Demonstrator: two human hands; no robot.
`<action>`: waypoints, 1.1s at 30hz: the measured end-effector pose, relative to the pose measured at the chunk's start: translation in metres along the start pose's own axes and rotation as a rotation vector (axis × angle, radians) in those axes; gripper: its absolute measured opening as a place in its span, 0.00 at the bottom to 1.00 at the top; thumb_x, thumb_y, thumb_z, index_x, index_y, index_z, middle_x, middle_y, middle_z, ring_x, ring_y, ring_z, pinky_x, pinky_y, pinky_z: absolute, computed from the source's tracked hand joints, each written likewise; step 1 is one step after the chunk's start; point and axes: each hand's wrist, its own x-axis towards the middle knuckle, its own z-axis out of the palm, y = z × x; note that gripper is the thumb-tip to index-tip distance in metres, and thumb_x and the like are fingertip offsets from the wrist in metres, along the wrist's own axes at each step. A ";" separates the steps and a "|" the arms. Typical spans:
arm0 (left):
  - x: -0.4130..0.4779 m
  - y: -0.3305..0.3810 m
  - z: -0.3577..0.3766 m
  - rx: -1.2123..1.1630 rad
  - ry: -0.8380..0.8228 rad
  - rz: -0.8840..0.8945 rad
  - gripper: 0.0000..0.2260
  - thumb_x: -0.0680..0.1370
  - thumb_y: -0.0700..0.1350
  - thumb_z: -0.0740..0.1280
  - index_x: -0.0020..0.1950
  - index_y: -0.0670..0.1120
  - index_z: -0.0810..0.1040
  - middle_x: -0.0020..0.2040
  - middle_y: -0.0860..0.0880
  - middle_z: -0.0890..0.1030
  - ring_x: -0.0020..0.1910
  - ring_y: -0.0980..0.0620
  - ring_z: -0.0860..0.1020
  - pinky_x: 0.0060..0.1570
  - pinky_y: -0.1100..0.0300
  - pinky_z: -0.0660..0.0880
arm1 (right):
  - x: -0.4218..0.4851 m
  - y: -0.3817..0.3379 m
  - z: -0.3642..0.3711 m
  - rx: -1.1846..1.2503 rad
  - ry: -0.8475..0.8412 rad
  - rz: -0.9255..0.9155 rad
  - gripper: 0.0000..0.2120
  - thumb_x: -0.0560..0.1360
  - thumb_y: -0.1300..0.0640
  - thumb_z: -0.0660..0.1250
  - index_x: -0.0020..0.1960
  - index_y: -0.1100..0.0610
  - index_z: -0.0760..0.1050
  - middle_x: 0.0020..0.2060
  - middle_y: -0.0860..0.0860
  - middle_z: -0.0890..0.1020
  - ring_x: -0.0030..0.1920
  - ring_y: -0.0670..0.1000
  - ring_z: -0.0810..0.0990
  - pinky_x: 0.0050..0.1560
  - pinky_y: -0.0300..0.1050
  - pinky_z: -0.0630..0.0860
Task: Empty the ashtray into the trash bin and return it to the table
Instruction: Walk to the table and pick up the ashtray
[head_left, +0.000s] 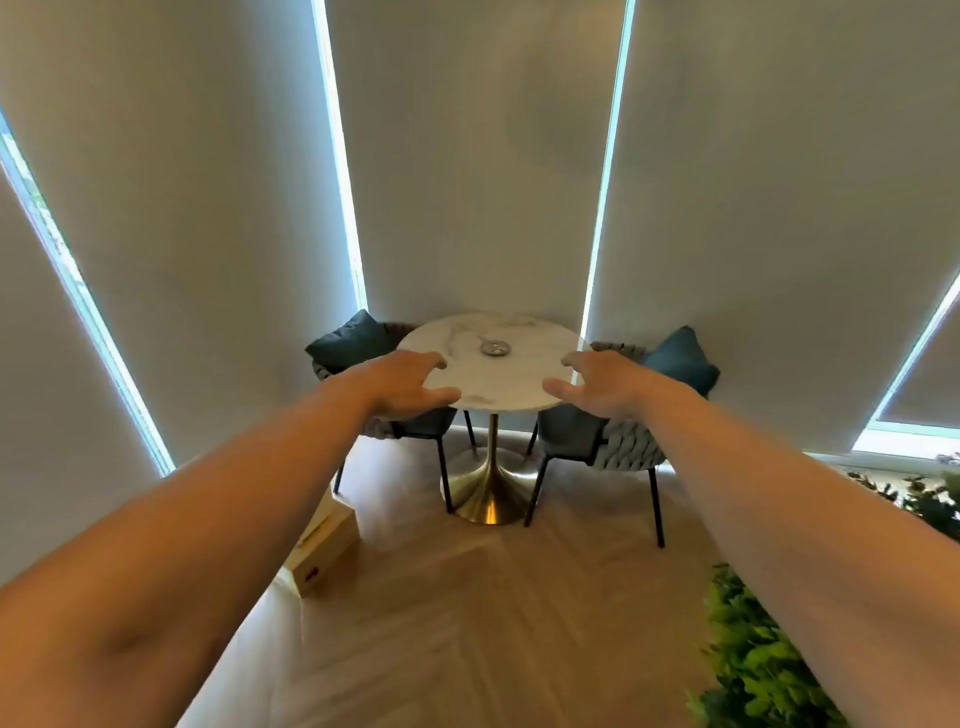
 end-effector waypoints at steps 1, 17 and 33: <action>0.004 -0.003 0.005 -0.003 -0.014 -0.013 0.31 0.76 0.66 0.59 0.73 0.50 0.64 0.71 0.46 0.70 0.67 0.45 0.70 0.67 0.44 0.68 | 0.005 -0.001 0.004 -0.001 -0.021 0.013 0.38 0.75 0.32 0.57 0.76 0.56 0.60 0.72 0.55 0.68 0.68 0.56 0.69 0.57 0.46 0.65; 0.122 -0.114 0.050 -0.004 -0.104 0.028 0.31 0.76 0.64 0.61 0.73 0.47 0.64 0.67 0.45 0.73 0.60 0.46 0.75 0.61 0.49 0.73 | 0.149 0.012 0.084 0.109 -0.143 0.114 0.39 0.75 0.33 0.59 0.76 0.58 0.59 0.69 0.56 0.71 0.63 0.55 0.72 0.61 0.50 0.71; 0.229 -0.186 0.085 -0.029 -0.158 0.050 0.34 0.75 0.67 0.59 0.75 0.49 0.61 0.73 0.46 0.69 0.69 0.45 0.69 0.67 0.48 0.66 | 0.260 0.035 0.131 0.125 -0.134 0.142 0.35 0.74 0.34 0.60 0.71 0.57 0.65 0.66 0.55 0.75 0.61 0.55 0.74 0.56 0.48 0.72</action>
